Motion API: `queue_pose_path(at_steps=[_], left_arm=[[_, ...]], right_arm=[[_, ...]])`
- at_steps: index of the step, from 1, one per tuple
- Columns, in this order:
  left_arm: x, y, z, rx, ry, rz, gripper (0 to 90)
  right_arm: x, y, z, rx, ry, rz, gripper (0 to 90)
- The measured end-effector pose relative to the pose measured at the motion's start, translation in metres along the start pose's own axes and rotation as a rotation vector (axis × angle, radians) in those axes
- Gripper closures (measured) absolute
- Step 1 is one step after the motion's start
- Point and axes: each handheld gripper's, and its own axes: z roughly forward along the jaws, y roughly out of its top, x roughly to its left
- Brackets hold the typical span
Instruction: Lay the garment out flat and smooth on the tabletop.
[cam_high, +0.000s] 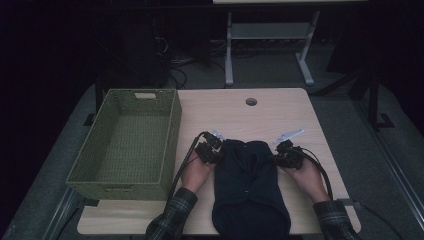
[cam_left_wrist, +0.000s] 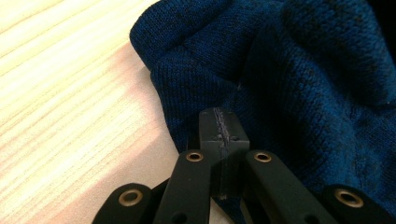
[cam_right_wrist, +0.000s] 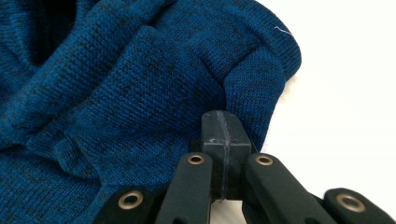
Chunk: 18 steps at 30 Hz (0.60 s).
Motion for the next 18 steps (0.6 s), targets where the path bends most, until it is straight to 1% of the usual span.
queue_pose_path(at_steps=[3, 4, 5, 6, 7, 8, 9, 10, 11, 12, 13, 14, 15, 16, 17, 18], left_arm=[[0.001, 0.0, 0.0, -0.006, -0.01, -0.006, 89.9], [0.002, 0.0, -0.001, -0.012, -0.009, -0.009, 83.5], [0.003, 0.0, -0.002, -0.018, -0.013, -0.019, 83.5], [0.004, 0.001, -0.004, -0.029, -0.014, -0.016, 81.4], [0.005, 0.001, -0.005, -0.037, -0.013, -0.023, 78.4], [0.006, 0.001, -0.007, -0.045, -0.01, -0.028, 78.4], [0.008, 0.002, -0.008, -0.05, -0.009, -0.027, 76.5], [0.009, 0.003, -0.009, -0.057, -0.004, -0.037, 72.3], [0.01, 0.004, -0.01, -0.066, -0.006, -0.037, 72.3], [0.012, 0.005, -0.012, -0.066, -0.012, -0.039, 71.0], [0.013, 0.007, -0.014, -0.066, -0.008, -0.043, 69.1], [0.014, 0.009, -0.015, -0.074, -0.005, -0.04, 64.9], [0.015, 0.011, -0.017, -0.09, -0.005, -0.049, 62.3], [0.019, 0.017, -0.021, -0.106, -0.003, -0.05, 59.8], [0.019, 0.017, -0.021, -0.106, -0.003, -0.05, 58.2], [0.02, 0.02, -0.022, -0.114, 0.002, -0.049, 56.3]], right_arm=[[-0.002, -0.001, 0.0, -0.012, 0.014, 0.009, 89.7], [-0.004, -0.001, -0.002, -0.027, 0.034, 0.012, 85.0], [-0.004, -0.001, -0.002, -0.027, 0.034, 0.012, 81.3], [-0.005, -0.001, -0.004, -0.039, 0.046, 0.021, 79.7], [-0.006, 0.0, -0.008, -0.06, 0.04, 0.022, 75.6], [-0.006, 0.0, -0.008, -0.06, 0.04, 0.022, 75.6], [-0.007, 0.001, -0.011, -0.071, 0.04, 0.024, 73.0], [-0.01, 0.002, -0.014, -0.098, 0.042, 0.04, 69.0], [-0.01, 0.002, -0.014, -0.098, 0.042, 0.04, 69.0], [-0.011, 0.003, -0.016, -0.089, 0.041, 0.041, 65.8], [-0.013, 0.006, -0.018, -0.088, 0.032, 0.033, 63.6], [-0.016, 0.01, -0.023, -0.105, 0.036, 0.041, 61.1], [-0.017, 0.013, -0.026, -0.111, 0.045, 0.044, 59.0], [-0.019, 0.016, -0.027, -0.11, 0.041, 0.04, 57.7], [-0.021, 0.019, -0.028, -0.115, 0.037, 0.037, 56.5], [-0.024, 0.021, -0.029, -0.136, 0.042, 0.039, 55.2]])
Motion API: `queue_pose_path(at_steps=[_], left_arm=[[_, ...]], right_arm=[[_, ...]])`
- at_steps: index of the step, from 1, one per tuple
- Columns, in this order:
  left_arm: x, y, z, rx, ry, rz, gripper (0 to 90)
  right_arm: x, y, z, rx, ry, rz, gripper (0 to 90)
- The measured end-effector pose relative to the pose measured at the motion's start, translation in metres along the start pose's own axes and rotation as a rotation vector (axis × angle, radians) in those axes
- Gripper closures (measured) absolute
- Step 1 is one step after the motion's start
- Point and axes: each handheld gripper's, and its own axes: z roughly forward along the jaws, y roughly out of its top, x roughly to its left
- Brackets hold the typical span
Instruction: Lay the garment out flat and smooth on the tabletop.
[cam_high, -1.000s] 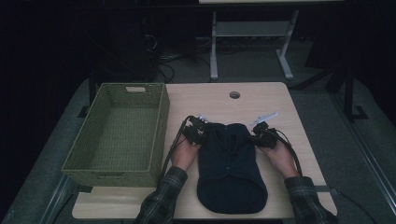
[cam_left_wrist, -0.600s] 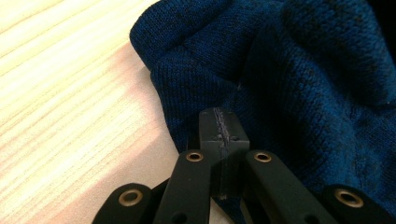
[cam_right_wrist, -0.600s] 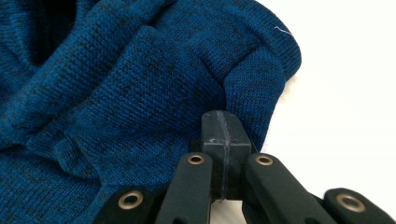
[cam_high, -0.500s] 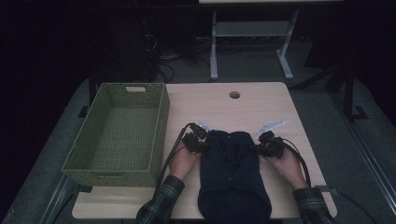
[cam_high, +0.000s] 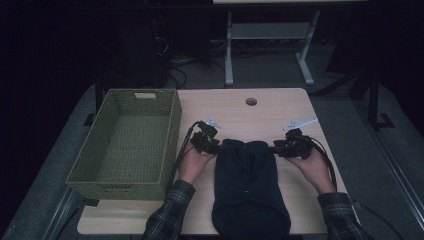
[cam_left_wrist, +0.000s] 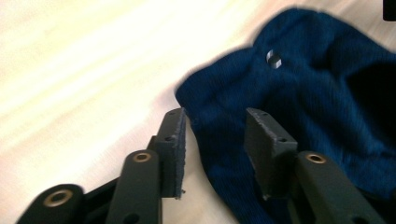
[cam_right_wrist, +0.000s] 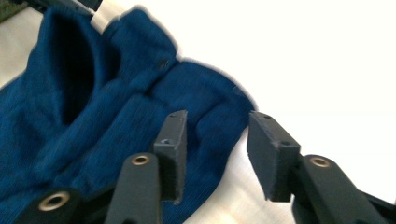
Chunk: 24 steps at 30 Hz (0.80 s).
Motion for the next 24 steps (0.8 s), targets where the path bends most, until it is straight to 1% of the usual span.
queue_pose_path(at_steps=[1, 4, 5, 6, 7, 8, 9, 10, 11, 13, 14, 15, 16, 17, 19, 20, 21, 24], left_arm=[[0.002, 0.003, -0.001, -0.014, 0.008, 0.001, 54.4], [0.007, 0.009, -0.002, -0.032, 0.001, -0.013, 52.2], [0.008, 0.011, -0.001, -0.043, 0.002, -0.013, 49.9], [0.01, 0.013, 0.0, -0.038, -0.003, -0.013, 49.9], [0.011, 0.014, 0.001, -0.035, -0.004, -0.017, 46.7], [0.013, 0.016, 0.003, -0.031, -0.008, -0.013, 46.7], [0.014, 0.017, 0.004, -0.029, -0.008, -0.011, 45.2], [0.016, 0.018, 0.005, -0.035, -0.004, -0.007, 44.6], [0.017, 0.018, 0.007, -0.041, -0.005, -0.008, 44.6], [0.021, 0.018, 0.011, -0.031, -0.01, -0.011, 40.7], [0.023, 0.017, 0.014, -0.022, -0.016, -0.013, 40.7], [0.023, 0.017, 0.016, -0.02, -0.014, -0.018, 39.6], [0.024, 0.016, 0.018, -0.017, -0.016, -0.011, 39.0], [0.025, 0.016, 0.02, -0.016, -0.015, -0.01, 39.0], [0.026, 0.015, 0.024, -0.008, -0.017, -0.012, 38.3], [0.027, 0.014, 0.026, -0.001, -0.017, -0.015, 38.3], [0.028, 0.014, 0.028, 0.003, -0.02, -0.019, 38.3], [0.029, 0.012, 0.032, 0.011, -0.026, -0.024, 38.1]], right_arm=[[-0.003, 0.003, 0.0, 0.001, 0.008, 0.009, 53.8], [-0.006, 0.007, 0.001, -0.003, -0.001, 0.006, 51.9], [-0.009, 0.009, 0.003, -0.032, 0.02, 0.014, 50.7], [-0.009, 0.009, 0.003, -0.032, 0.02, 0.014, 50.7], [-0.01, 0.009, 0.006, -0.022, 0.019, 0.009, 47.6], [-0.01, 0.009, 0.006, -0.022, 0.019, 0.009, 47.6], [-0.013, 0.01, 0.01, -0.018, 0.019, 0.003, 46.6], [-0.014, 0.01, 0.012, -0.016, 0.017, 0.013, 46.3], [-0.014, 0.01, 0.012, -0.016, 0.017, 0.013, 46.3], [-0.019, 0.011, 0.018, -0.02, 0.012, 0.021, 45.7], [-0.019, 0.011, 0.018, -0.02, 0.012, 0.021, 45.7], [-0.021, 0.01, 0.024, -0.018, 0.017, 0.03, 45.6], [-0.022, 0.01, 0.027, -0.009, 0.018, 0.03, 45.6], [-0.022, 0.01, 0.027, -0.009, 0.018, 0.03, 45.6], [-0.024, 0.009, 0.033, 0.004, 0.018, 0.035, 45.6], [-0.025, 0.009, 0.037, 0.006, 0.018, 0.029, 45.6], [-0.027, 0.008, 0.04, 0.008, 0.018, 0.039, 45.7], [-0.028, 0.007, 0.042, 0.005, 0.024, 0.051, 45.7]])
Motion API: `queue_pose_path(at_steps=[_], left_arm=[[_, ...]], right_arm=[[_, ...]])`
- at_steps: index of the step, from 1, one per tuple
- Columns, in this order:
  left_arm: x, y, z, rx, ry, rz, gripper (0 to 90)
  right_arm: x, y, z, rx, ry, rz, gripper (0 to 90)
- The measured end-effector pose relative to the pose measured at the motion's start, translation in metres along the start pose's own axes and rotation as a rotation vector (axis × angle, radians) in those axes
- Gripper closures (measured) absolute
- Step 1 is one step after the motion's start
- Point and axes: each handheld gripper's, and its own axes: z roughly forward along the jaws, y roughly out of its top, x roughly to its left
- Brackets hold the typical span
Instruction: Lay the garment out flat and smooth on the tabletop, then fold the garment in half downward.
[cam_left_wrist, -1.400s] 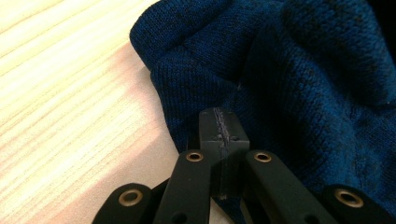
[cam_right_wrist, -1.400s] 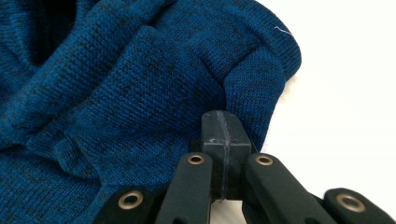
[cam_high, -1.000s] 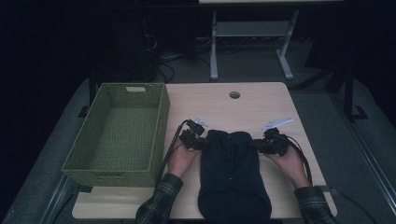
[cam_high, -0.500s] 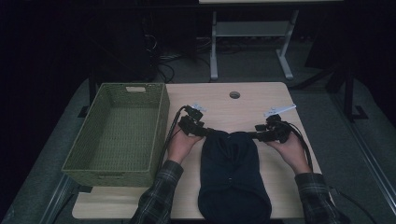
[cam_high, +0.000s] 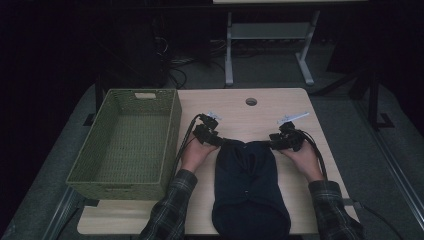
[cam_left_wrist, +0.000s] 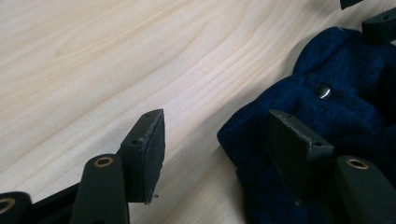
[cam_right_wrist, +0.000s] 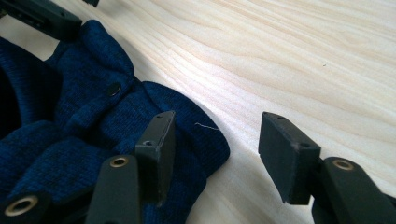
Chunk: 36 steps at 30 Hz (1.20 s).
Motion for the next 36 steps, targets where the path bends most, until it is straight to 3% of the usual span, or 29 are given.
queue_pose_path(at_steps=[8, 12, 15, 23, 25, 33, 36], left_arm=[[0.001, -0.003, 0.01, 0.051, 0.007, 0.03, 38.2], [0.003, -0.004, 0.013, 0.056, -0.018, 0.019, 41.0], [0.004, -0.003, 0.013, 0.063, -0.035, 0.037, 44.5], [0.003, -0.003, 0.015, 0.061, -0.117, 0.059, 74.1], [0.002, -0.002, 0.014, 0.067, -0.126, 0.069, 76.6], [-0.003, 0.002, 0.01, 0.086, -0.09, 0.111, 82.0], [-0.008, 0.007, 0.002, 0.037, -0.06, 0.108, 82.0]], right_arm=[[-0.004, -0.004, 0.008, 0.026, 0.012, 0.005, 47.1], [-0.005, -0.006, 0.012, 0.04, 0.014, -0.006, 50.0], [-0.003, -0.007, 0.012, 0.039, 0.018, -0.018, 55.8], [0.003, -0.005, 0.014, 0.066, 0.024, -0.044, 71.9], [0.004, -0.004, 0.014, 0.07, 0.022, -0.042, 72.9], [0.008, 0.0, 0.013, 0.087, 0.006, -0.045, 78.3], [0.01, 0.005, 0.008, 0.076, -0.017, -0.073, 78.7]])
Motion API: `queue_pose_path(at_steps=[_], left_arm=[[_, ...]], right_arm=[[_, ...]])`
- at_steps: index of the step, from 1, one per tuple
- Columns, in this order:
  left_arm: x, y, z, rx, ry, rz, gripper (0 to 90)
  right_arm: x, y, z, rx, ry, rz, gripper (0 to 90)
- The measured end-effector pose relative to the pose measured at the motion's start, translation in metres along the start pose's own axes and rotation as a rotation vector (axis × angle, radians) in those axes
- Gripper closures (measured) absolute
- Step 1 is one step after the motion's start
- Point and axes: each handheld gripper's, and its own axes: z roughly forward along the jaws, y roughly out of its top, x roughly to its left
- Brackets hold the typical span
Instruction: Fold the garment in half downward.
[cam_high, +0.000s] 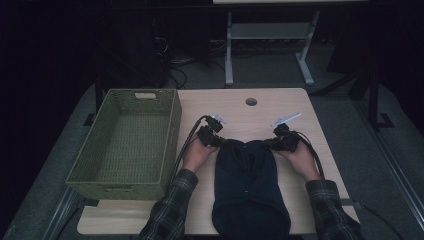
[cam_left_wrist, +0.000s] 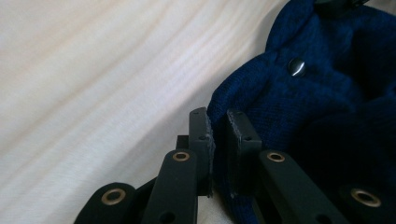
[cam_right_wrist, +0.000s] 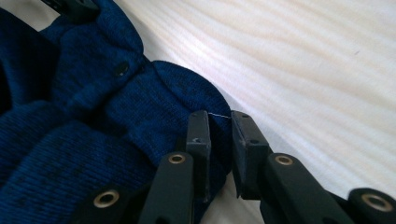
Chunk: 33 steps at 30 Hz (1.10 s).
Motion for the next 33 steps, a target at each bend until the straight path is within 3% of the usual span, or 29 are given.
queue_pose_path(at_steps=[3, 6, 9, 19, 25, 28, 33], left_arm=[[-0.002, 0.007, -0.013, -0.05, 0.039, 0.026, 81.9], [-0.005, 0.016, -0.023, -0.078, 0.069, 0.046, 81.8], [-0.004, 0.023, -0.031, -0.098, 0.075, 0.055, 81.7], [-0.011, 0.05, -0.069, -0.193, 0.145, 0.127, 81.4], [-0.017, 0.063, -0.091, -0.25, 0.195, 0.162, 81.4], [-0.02, 0.061, -0.093, -0.246, 0.2, 0.172, 81.3], [-0.025, 0.044, -0.086, -0.231, 0.187, 0.179, 81.3]], right_arm=[[0.0, 0.006, -0.012, -0.054, -0.004, 0.029, 78.7], [-0.001, 0.011, -0.018, -0.069, -0.009, 0.032, 78.7], [-0.001, 0.02, -0.029, -0.1, -0.014, 0.027, 78.7], [0.001, 0.047, -0.062, -0.205, -0.056, -0.014, 78.9], [0.007, 0.07, -0.082, -0.254, -0.12, -0.066, 78.8], [0.012, 0.074, -0.088, -0.272, -0.135, -0.084, 78.8], [0.019, 0.06, -0.079, -0.259, -0.128, -0.096, 78.8]])
